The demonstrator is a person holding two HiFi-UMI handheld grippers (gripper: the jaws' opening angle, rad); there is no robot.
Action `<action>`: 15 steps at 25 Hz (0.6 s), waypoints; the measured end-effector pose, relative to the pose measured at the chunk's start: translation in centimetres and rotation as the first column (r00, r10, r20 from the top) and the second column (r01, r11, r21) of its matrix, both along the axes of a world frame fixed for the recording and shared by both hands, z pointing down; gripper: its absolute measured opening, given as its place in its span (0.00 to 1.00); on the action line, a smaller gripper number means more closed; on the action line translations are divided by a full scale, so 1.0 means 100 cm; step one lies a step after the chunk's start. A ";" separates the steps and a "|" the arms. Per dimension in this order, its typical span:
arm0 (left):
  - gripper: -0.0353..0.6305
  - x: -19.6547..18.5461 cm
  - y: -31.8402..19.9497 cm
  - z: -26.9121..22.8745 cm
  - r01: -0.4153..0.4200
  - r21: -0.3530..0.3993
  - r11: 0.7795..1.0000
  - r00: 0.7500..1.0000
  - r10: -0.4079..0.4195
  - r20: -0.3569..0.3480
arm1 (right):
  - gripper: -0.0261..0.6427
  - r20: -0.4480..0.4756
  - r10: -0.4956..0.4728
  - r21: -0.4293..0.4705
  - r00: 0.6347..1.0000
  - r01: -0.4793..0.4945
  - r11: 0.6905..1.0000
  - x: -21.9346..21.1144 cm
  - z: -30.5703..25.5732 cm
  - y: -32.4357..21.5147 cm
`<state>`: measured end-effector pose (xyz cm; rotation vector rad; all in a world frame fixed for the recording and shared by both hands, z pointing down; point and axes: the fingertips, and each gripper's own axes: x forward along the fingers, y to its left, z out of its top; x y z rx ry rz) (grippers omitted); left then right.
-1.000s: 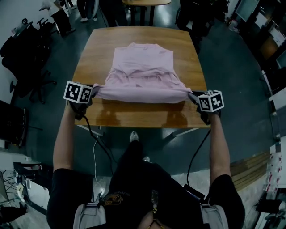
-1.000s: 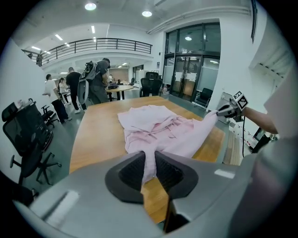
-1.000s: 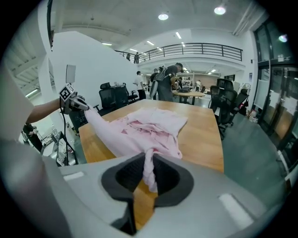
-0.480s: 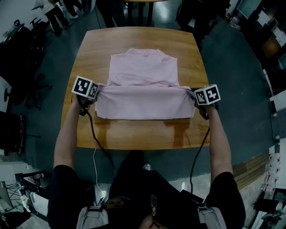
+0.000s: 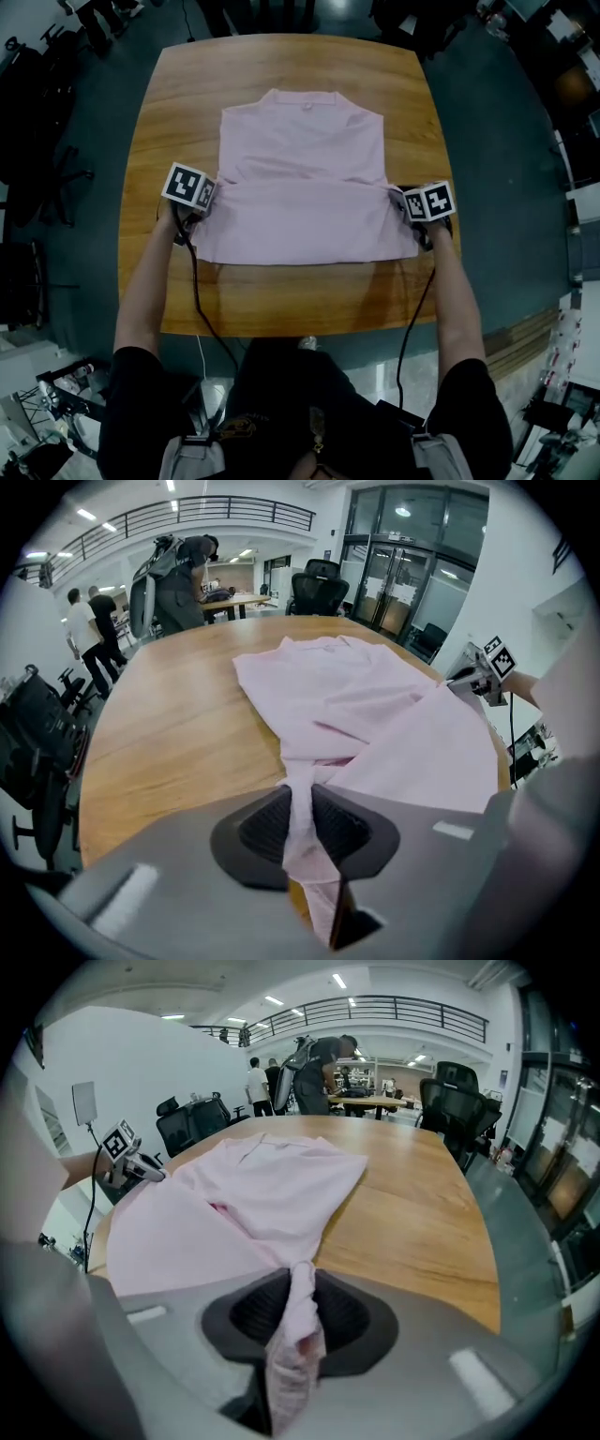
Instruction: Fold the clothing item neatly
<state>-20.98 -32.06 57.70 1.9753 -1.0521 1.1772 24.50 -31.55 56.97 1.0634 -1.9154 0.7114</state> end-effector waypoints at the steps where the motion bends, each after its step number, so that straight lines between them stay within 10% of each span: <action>1: 0.16 0.000 0.000 0.005 -0.010 -0.008 1.000 1.000 0.010 0.000 | 0.16 -0.004 0.006 0.001 1.000 -0.006 1.000 0.001 0.004 -0.002; 5: 0.21 0.002 -0.003 0.003 -0.086 0.000 0.996 0.996 0.086 0.022 | 0.32 0.000 0.040 0.015 0.999 -0.040 0.999 0.010 0.007 -0.008; 15: 0.33 0.001 -0.055 -0.085 -0.071 0.184 0.980 0.994 0.084 -0.063 | 0.33 -0.016 -0.094 0.150 0.995 0.095 0.984 -0.001 -0.076 -0.058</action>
